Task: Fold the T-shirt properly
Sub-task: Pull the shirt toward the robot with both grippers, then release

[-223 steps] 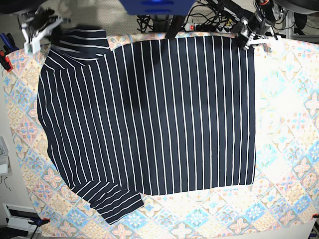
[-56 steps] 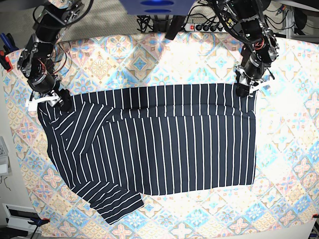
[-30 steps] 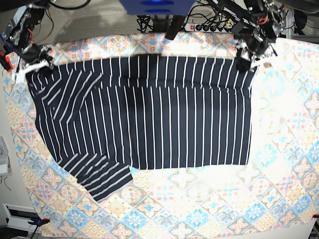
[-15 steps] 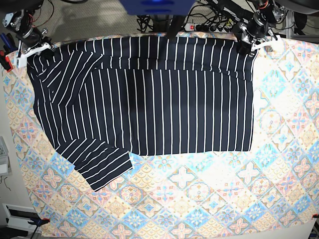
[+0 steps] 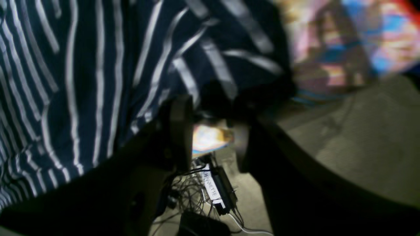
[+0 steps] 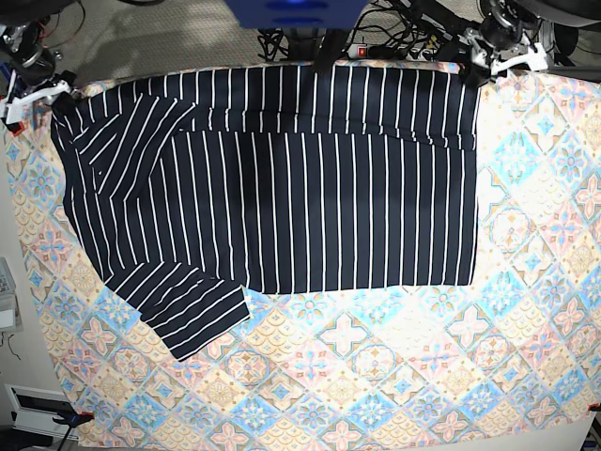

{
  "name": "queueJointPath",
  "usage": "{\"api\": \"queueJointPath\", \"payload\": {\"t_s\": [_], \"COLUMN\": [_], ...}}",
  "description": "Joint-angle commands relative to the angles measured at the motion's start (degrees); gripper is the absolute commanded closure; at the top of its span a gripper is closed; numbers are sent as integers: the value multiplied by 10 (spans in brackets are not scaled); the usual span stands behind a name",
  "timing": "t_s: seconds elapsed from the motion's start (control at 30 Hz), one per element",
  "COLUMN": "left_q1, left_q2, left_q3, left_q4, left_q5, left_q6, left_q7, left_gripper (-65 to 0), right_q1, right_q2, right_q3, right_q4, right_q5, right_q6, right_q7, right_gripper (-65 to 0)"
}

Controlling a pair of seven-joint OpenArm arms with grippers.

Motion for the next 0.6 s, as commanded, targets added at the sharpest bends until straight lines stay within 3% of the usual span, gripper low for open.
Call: {"api": "queueJointPath", "payload": {"t_s": [0.0,0.17,0.57], "left_q1": [5,-8,-20], "left_q2": [-9,-17,-28], "left_q3": [-3,-13,-14], "left_q4": [8,11,168], "left_q5": [-10,-59,-60], "left_q6": [-1,0,3], "left_q7": [0,0,15], "left_gripper": [-255,-249,-249], "right_q1": [-2,1,25], "right_q2": [10,10,10], "right_q3": [12,44,22], "right_q4": [10,12,152], "right_q5": [9,8,8], "right_q6": [4,4,3], "right_q7": [8,8,-1], "right_gripper": [-206,-206,-206]}}
